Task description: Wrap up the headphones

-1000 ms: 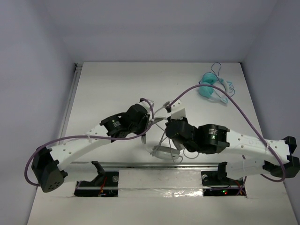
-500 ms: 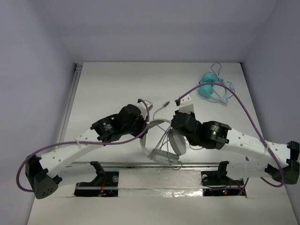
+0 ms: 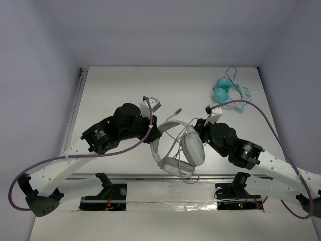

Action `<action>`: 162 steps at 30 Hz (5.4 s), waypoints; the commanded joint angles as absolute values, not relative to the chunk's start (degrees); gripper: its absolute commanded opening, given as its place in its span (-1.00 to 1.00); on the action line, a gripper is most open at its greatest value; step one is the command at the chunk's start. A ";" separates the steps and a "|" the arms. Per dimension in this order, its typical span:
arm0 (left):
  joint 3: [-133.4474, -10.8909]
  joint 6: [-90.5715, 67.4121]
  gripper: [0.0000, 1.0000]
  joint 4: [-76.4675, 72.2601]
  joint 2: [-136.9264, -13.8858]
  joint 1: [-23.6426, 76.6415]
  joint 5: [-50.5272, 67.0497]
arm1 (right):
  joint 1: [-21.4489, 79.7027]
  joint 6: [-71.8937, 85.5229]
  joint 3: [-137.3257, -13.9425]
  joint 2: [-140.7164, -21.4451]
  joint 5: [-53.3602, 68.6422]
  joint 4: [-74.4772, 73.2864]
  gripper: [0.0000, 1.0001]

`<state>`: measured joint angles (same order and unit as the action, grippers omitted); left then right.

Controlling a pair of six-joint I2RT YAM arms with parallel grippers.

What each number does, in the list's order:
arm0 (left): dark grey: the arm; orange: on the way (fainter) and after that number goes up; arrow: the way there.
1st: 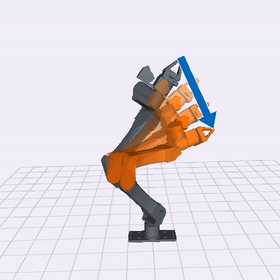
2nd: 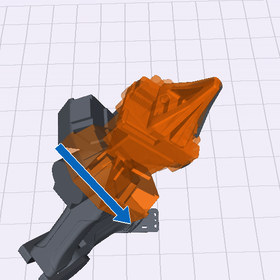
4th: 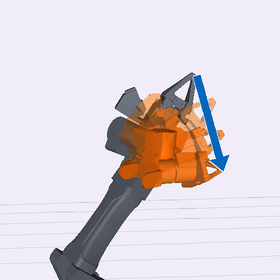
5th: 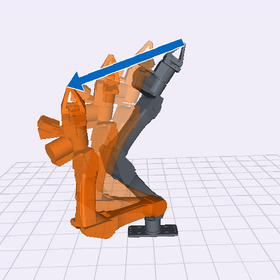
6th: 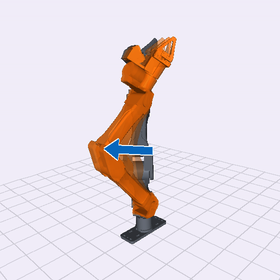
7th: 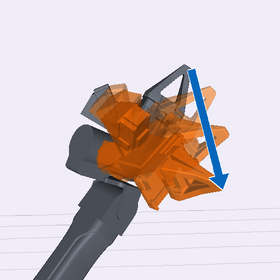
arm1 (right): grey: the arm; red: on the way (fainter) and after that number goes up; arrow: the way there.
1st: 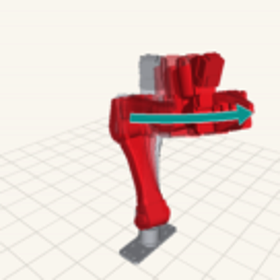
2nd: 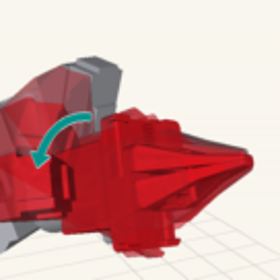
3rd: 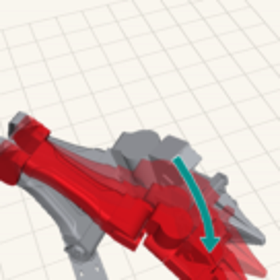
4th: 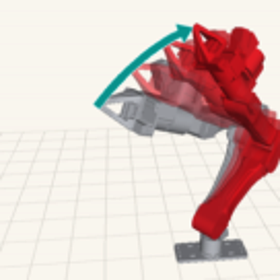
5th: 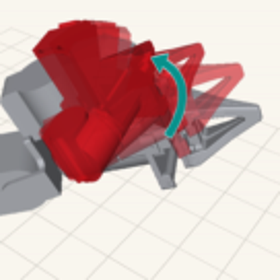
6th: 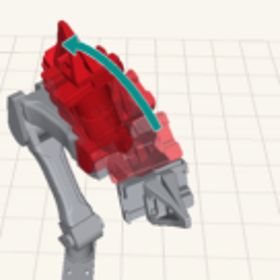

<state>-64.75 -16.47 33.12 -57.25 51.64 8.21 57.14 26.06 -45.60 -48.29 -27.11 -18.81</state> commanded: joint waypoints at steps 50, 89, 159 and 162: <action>-118.20 -20.92 -1.00 37.61 -75.32 34.72 17.32 | 49.49 30.94 -32.07 -43.38 -22.67 1.49 -0.44; -116.01 -21.88 -1.00 35.42 -74.97 34.72 19.25 | 38.67 29.97 -33.84 -87.35 -0.63 46.75 -0.09; -57.04 -12.57 -1.00 28.74 -65.93 52.99 -13.90 | 73.04 19.52 -77.96 -67.85 -52.90 -55.29 -1.00; -56.08 -11.87 -1.00 28.57 -64.69 53.00 -10.73 | 71.19 18.11 -76.82 -68.38 -53.96 -52.84 -1.00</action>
